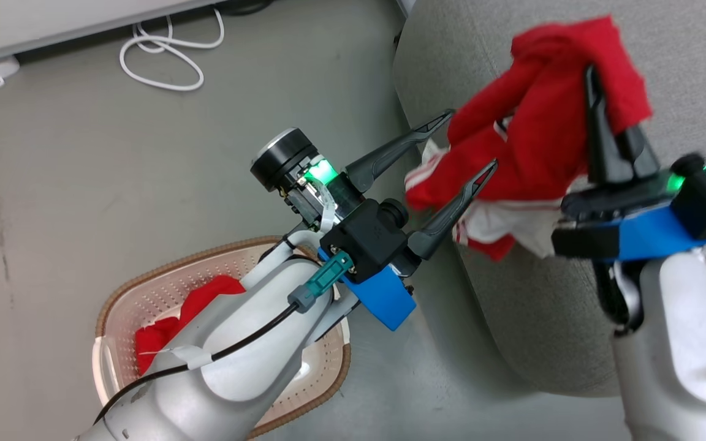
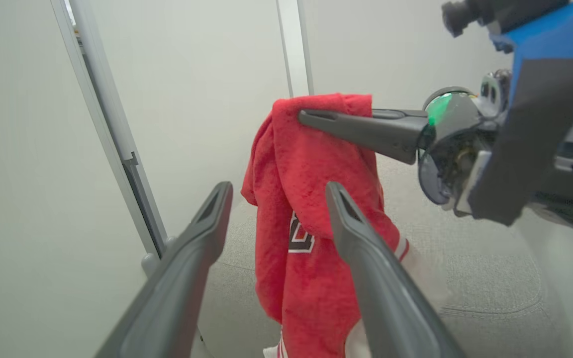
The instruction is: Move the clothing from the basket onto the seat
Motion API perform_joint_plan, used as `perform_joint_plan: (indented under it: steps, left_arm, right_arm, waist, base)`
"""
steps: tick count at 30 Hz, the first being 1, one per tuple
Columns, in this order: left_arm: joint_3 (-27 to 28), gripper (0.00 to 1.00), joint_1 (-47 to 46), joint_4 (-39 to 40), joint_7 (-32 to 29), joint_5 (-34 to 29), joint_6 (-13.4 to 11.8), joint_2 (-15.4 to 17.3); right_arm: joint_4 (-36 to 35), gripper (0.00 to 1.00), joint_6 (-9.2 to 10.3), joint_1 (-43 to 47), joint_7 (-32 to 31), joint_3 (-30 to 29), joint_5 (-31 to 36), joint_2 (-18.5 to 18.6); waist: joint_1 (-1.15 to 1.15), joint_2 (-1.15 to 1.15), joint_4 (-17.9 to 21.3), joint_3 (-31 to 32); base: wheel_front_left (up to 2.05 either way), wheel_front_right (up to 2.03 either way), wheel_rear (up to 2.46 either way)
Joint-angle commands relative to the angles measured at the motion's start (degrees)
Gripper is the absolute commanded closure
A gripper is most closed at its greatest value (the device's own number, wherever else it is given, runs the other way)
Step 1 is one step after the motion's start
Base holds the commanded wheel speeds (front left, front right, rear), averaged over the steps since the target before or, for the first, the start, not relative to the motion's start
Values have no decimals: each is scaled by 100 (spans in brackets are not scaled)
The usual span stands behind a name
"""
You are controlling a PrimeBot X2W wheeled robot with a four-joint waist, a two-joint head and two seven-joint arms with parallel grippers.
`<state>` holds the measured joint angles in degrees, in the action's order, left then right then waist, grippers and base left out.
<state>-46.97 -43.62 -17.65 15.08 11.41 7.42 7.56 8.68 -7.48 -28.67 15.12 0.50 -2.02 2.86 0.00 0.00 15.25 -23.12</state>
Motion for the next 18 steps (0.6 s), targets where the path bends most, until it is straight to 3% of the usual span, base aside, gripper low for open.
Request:
perform_joint_plan:
  steps: [1,8,18]
  left_arm:
    - [35,0,-74,11,14,-47,-16,57]
    - [-40,0,-309,16,14,-181,-6,123]
    - [-97,0,-642,17,14,-240,2,284]
  right_arm:
    - [-79,100,-3,-247,5,-44,33,6]
    - [-282,100,-3,-1534,4,-660,159,277]
    - [-248,100,-2,-2795,4,-1853,154,1113]
  waist:
    - [0,0,37,-163]
    - [0,0,45,-850]
    - [0,0,-10,-1555]
  base:
    - [0,0,0]
    - [0,0,0]
    - [0,0,0]
